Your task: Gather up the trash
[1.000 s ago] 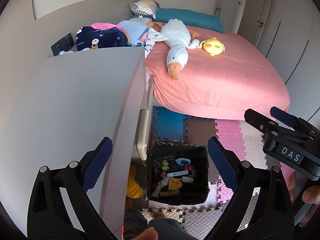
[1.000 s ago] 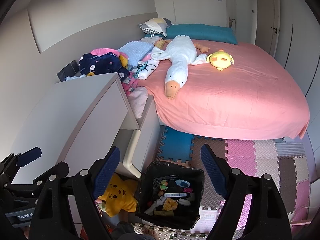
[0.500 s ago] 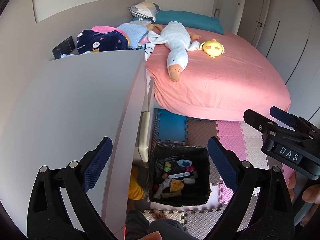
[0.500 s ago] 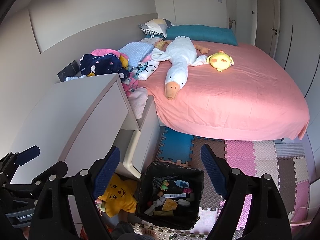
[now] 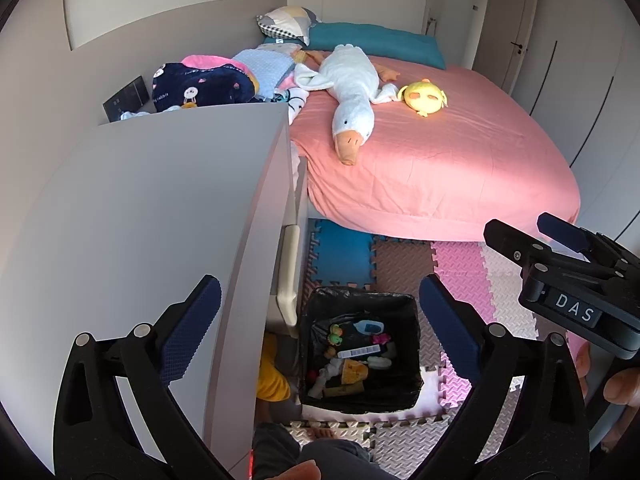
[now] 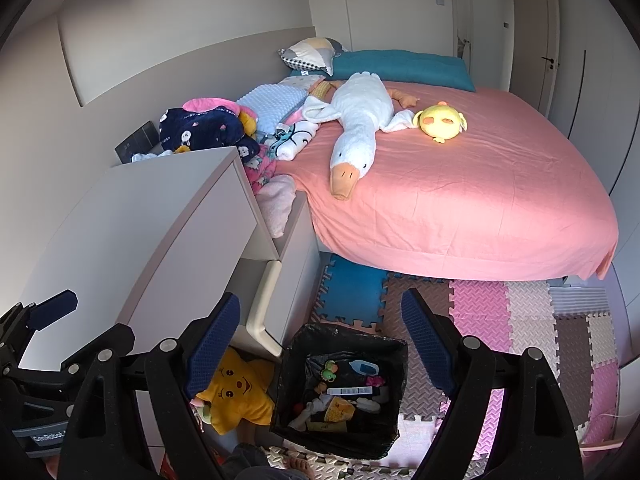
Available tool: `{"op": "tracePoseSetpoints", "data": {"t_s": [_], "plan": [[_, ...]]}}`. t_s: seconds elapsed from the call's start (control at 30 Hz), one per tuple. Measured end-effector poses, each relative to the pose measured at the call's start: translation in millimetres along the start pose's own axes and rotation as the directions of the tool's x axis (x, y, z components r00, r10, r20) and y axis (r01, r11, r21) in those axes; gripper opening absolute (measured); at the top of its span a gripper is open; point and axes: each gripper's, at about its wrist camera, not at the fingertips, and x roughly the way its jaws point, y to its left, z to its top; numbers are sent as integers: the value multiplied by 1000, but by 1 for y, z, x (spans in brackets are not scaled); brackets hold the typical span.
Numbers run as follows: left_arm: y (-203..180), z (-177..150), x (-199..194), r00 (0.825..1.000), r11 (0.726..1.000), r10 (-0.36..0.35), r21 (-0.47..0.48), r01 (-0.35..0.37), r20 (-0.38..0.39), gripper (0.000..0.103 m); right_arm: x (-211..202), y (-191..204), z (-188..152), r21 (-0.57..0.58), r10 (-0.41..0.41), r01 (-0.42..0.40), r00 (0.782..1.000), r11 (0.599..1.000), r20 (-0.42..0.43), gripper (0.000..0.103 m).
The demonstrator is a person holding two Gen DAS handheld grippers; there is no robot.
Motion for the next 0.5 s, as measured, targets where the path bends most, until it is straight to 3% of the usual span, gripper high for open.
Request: {"op": "tracePoseSetpoints", "data": {"t_s": [0.5], "plan": [[-2,1,0,1000,1000,-2,7,2,-3,96,1,0,0,1,0,0,1000,1000,-1,83]]}}
